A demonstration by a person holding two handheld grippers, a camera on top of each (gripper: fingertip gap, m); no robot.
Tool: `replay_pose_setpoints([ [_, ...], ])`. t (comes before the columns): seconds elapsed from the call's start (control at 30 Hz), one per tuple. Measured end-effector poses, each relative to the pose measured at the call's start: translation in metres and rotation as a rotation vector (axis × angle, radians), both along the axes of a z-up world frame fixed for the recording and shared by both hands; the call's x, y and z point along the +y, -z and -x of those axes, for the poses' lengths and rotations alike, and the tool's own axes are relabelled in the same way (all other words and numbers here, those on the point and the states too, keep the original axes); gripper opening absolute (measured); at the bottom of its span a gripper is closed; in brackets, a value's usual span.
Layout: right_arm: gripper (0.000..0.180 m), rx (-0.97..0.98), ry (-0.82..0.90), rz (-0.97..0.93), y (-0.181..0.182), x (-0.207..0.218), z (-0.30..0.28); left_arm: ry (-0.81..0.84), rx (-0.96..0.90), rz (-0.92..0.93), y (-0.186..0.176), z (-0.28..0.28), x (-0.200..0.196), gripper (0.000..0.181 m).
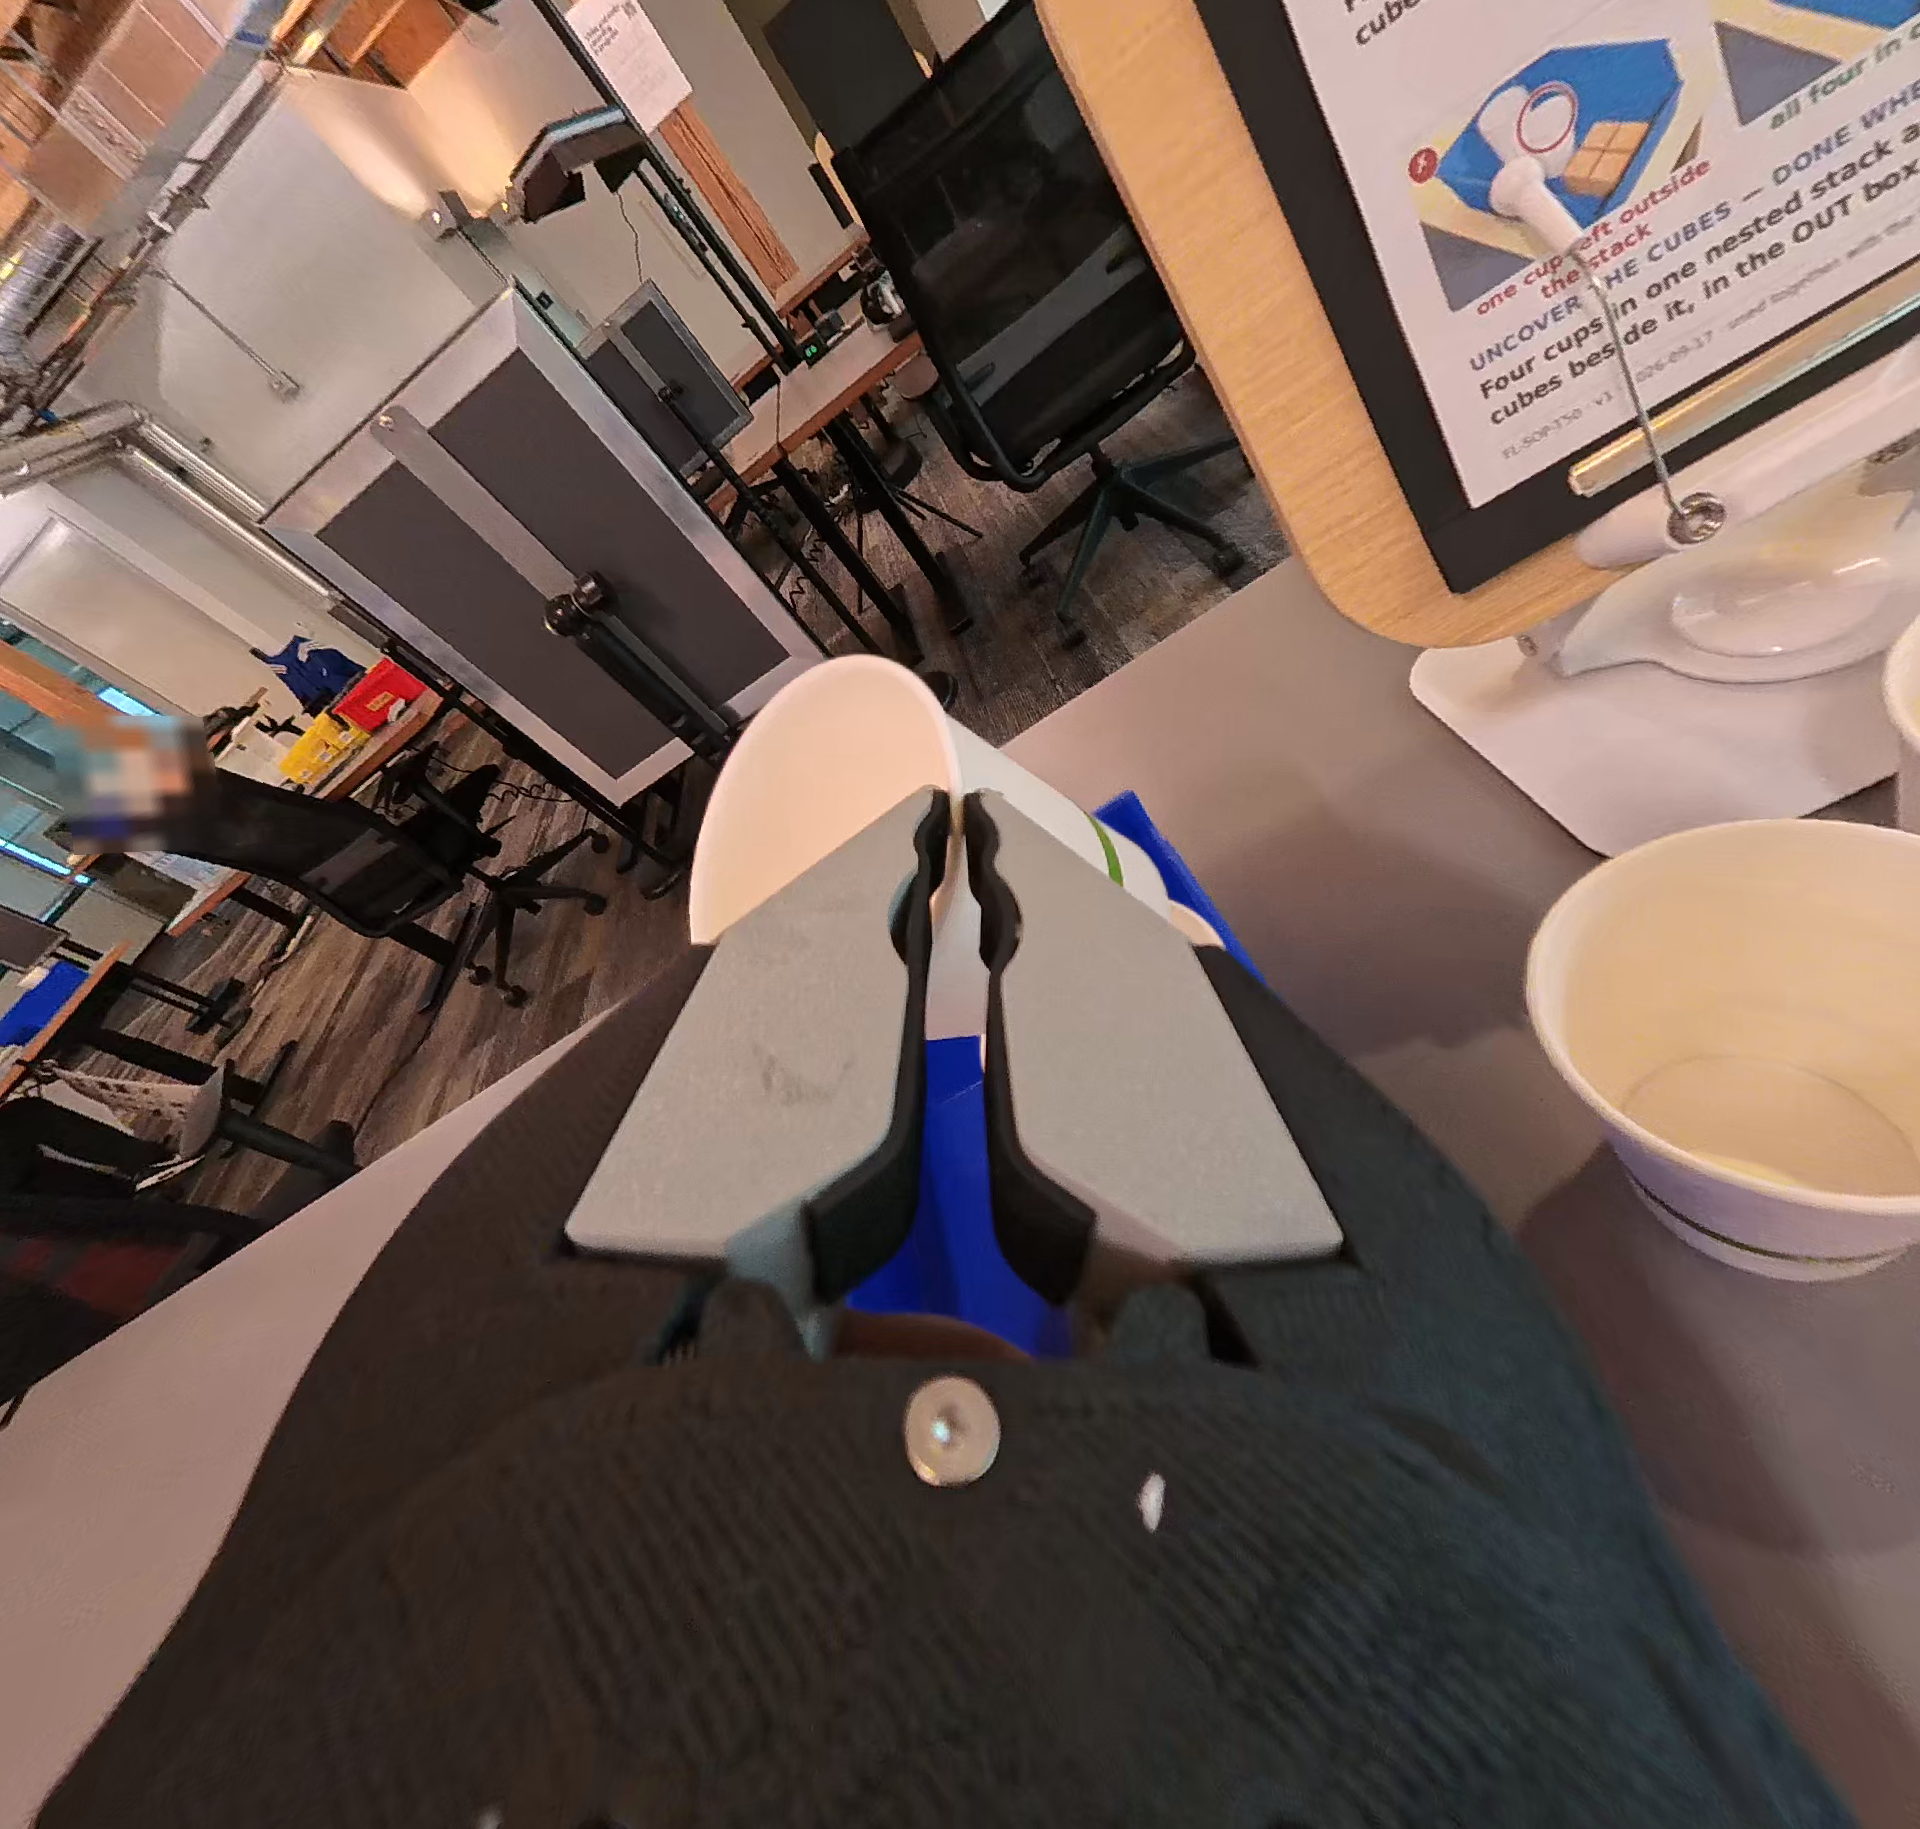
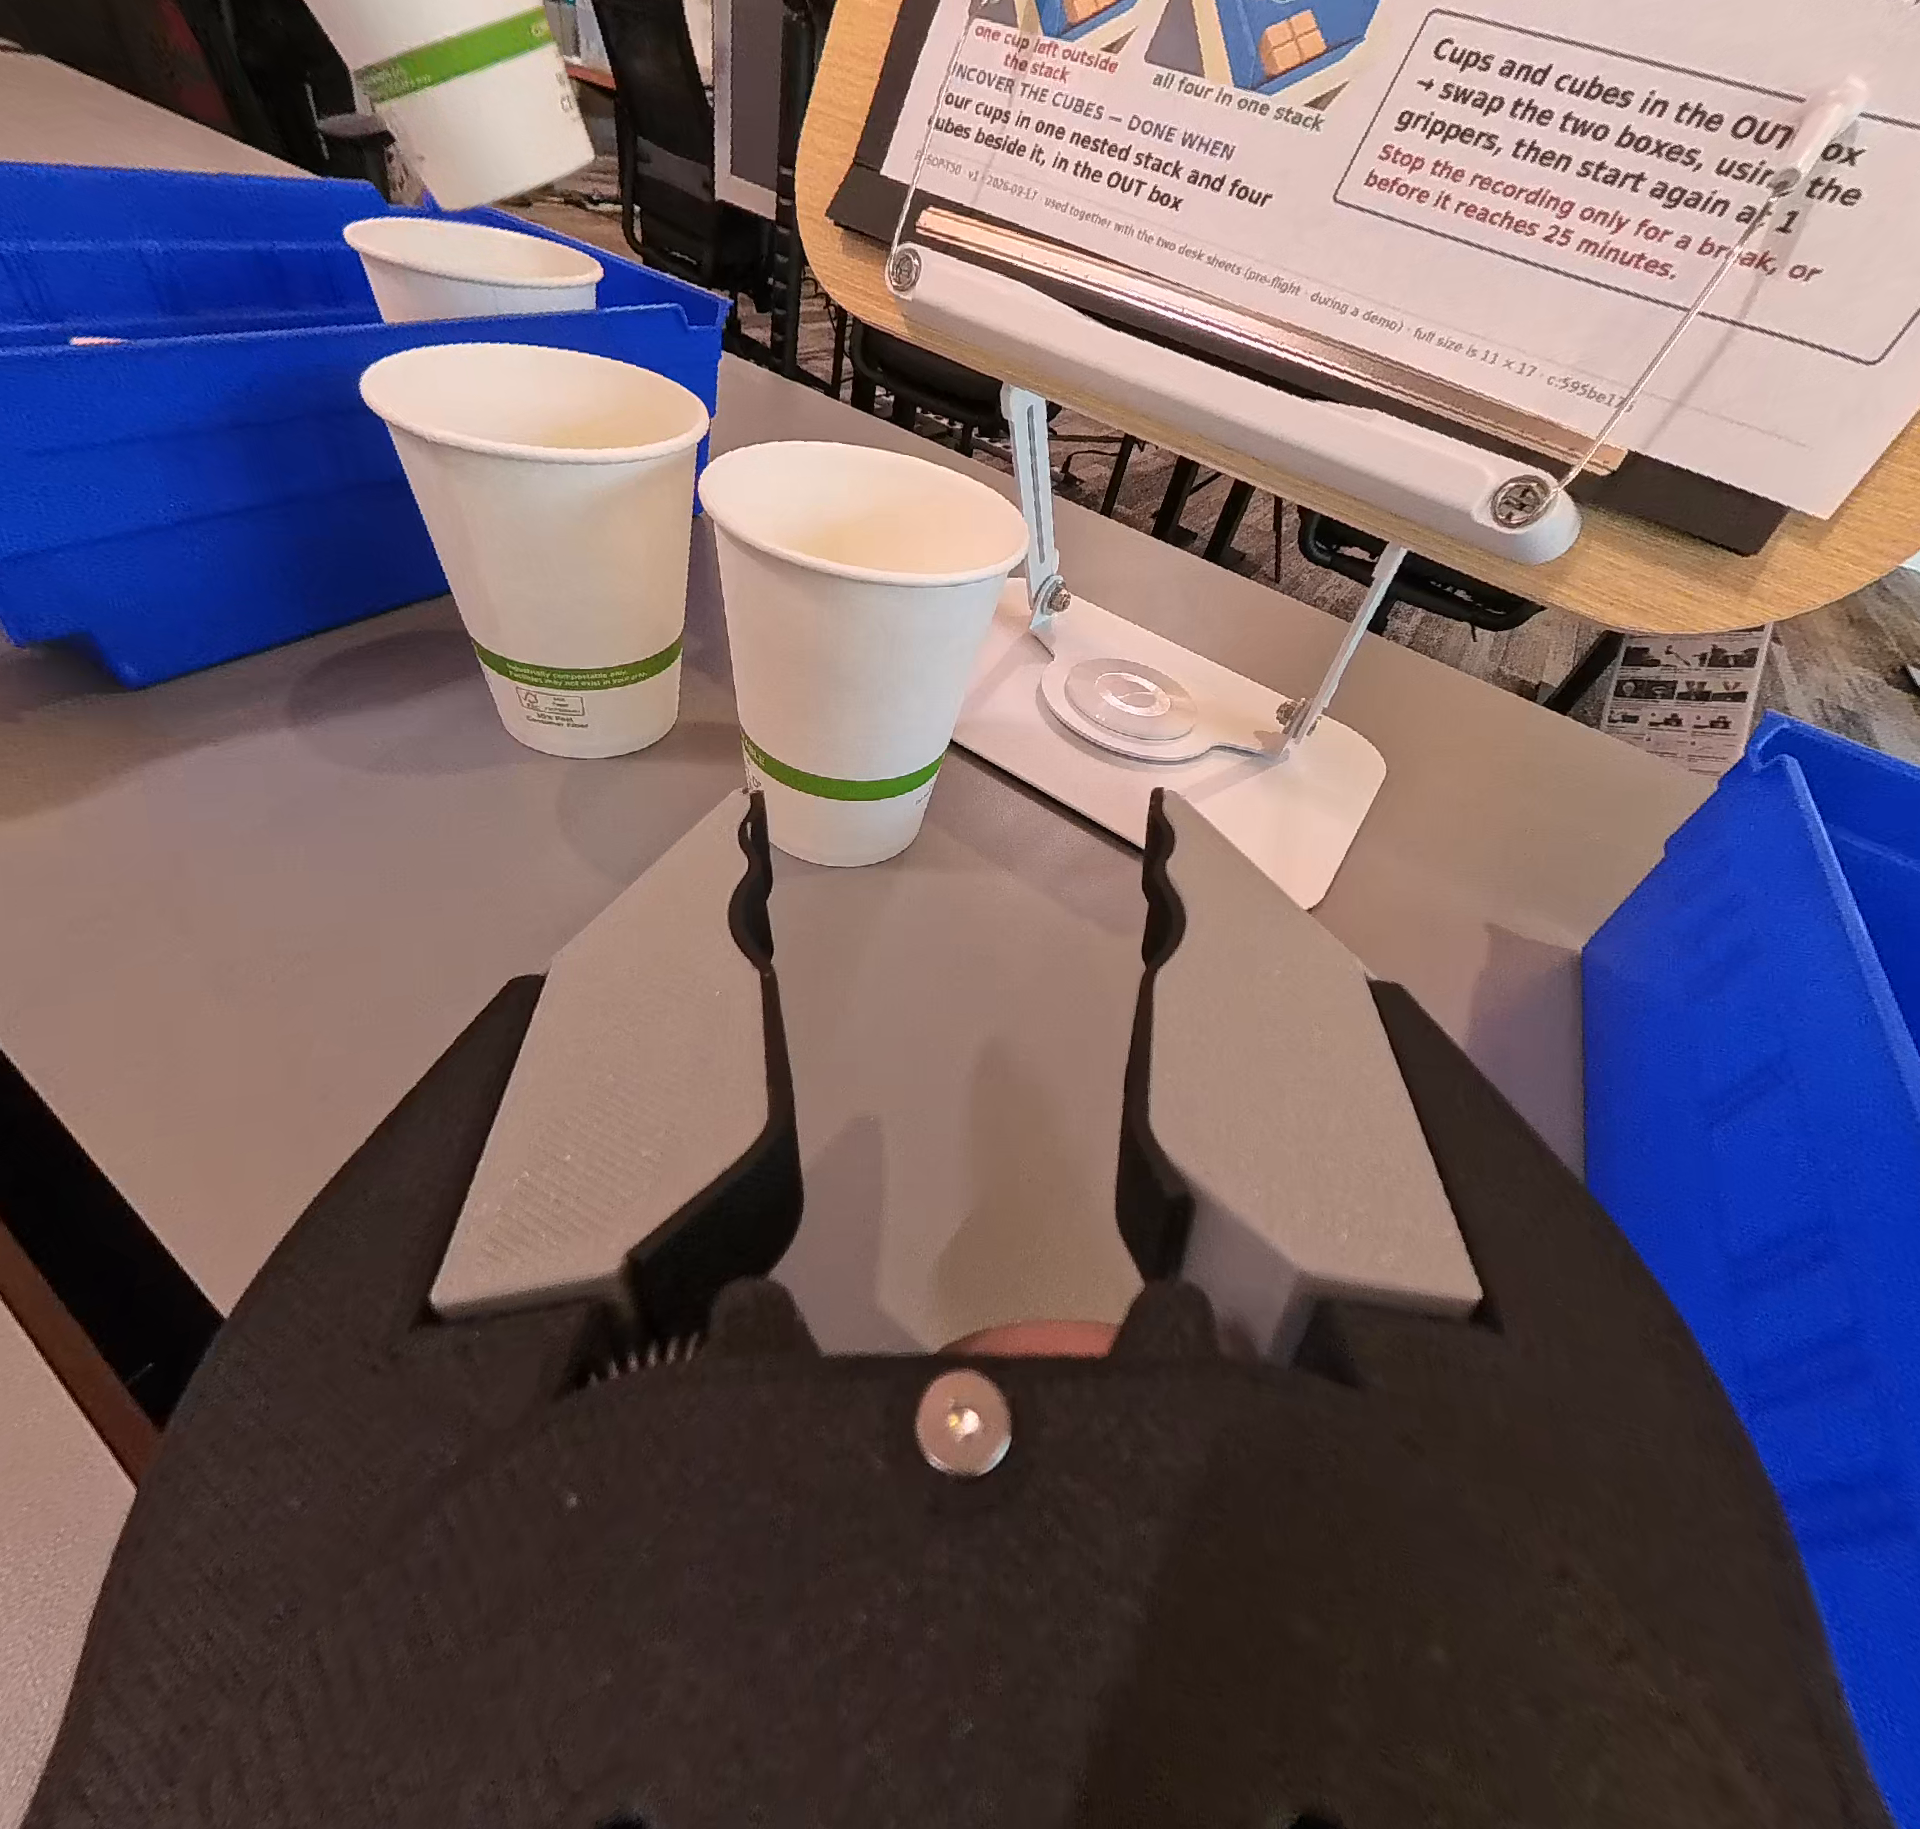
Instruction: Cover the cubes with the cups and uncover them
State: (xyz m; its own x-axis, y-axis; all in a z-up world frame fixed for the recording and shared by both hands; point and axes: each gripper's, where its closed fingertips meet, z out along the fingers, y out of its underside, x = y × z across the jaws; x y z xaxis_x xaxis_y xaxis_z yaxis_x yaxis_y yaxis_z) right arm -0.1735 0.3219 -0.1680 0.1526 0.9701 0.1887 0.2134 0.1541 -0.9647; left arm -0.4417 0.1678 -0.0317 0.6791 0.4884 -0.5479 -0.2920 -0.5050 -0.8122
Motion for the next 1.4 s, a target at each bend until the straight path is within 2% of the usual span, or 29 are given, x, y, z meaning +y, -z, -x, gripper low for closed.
replay_pose_setpoints([
  [0.67, 0.07, 0.001, -0.001, 0.0, 0.0, 0.0, 0.0, 0.077, 0.069, -0.059, -0.029, -0.037, 0.01, 0.001],
  [1.4, 0.07, 0.01, -0.003, 0.004, -0.003, -0.001, 0.0, 0.258, 0.117, -0.075, -0.044, -0.109, 0.043, 0.001],
])
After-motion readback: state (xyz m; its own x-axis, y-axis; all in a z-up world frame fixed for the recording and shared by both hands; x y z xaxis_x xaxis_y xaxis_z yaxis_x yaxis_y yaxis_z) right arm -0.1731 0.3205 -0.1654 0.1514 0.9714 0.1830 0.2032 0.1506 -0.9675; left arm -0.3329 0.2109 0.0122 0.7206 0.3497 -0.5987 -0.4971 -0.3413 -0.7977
